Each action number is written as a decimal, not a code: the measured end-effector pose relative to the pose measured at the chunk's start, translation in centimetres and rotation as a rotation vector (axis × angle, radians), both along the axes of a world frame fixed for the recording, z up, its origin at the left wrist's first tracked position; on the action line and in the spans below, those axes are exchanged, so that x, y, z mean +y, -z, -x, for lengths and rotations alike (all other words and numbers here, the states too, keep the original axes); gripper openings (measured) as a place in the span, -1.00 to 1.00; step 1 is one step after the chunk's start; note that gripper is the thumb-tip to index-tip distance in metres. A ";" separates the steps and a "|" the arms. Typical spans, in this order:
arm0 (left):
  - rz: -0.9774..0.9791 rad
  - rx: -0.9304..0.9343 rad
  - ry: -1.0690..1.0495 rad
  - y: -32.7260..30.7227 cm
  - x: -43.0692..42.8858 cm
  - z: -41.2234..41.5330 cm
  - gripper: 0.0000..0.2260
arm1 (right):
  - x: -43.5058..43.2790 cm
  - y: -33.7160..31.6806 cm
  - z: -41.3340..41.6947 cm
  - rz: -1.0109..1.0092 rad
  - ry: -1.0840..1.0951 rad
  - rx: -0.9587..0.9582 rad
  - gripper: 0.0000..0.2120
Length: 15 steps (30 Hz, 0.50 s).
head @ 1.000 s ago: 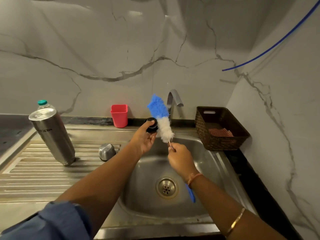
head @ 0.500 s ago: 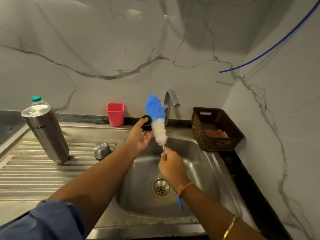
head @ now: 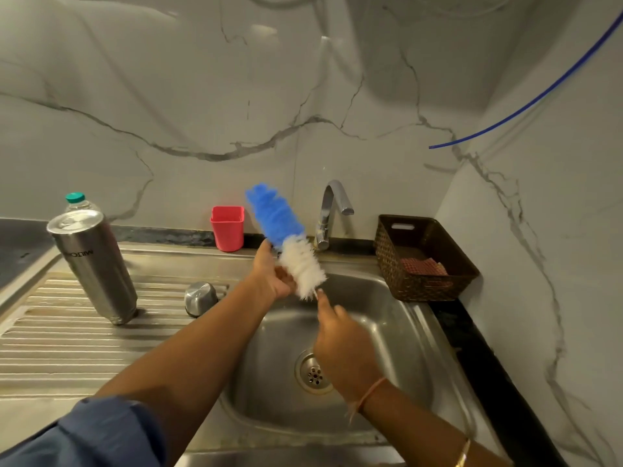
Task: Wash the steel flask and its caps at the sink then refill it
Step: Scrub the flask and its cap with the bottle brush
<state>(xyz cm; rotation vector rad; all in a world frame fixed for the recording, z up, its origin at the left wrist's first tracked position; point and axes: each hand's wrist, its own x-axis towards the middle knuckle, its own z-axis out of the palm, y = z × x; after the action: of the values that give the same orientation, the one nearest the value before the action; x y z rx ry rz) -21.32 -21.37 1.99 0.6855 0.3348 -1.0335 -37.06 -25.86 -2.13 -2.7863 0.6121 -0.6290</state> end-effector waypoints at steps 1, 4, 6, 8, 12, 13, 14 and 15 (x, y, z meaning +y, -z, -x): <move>0.007 0.005 -0.013 0.0 0.1 -0.2 -0.55 | 0.2 0.3 0.1 0.057 -0.008 0.027 -0.47; -0.066 0.009 0.063 1.0 0.5 -0.3 -0.49 | -1.5 -0.8 -0.7 0.089 0.051 0.001 -0.50; -0.081 0.004 0.109 1.5 0.5 -0.1 -0.47 | -3.0 -2.2 -1.6 -0.083 0.072 0.041 -0.51; -0.067 0.023 0.098 1.6 0.4 -0.2 -0.47 | -3.7 -2.3 -1.6 -0.128 0.092 0.022 -0.51; -0.051 0.077 0.011 1.5 0.4 -1.5 -0.45 | -1.6 0.0 -0.2 0.013 -0.019 0.060 -0.49; -0.058 0.081 0.001 1.7 0.5 -1.6 -0.44 | -1.2 0.7 0.0 0.061 -0.023 0.061 -0.47; -0.062 0.075 0.005 1.9 0.6 -1.6 -0.44 | -1.2 0.7 -0.1 0.045 -0.017 0.040 -0.48; -0.059 0.066 0.022 2.1 0.7 -1.4 -0.46 | -1.6 0.1 -0.6 -0.008 -0.013 0.006 -0.51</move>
<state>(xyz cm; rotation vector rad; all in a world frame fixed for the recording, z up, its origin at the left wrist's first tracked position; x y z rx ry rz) -19.90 -20.64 -0.06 0.7104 0.4168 -1.0717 -36.49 -27.47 -2.18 -2.7836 0.5954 -0.6140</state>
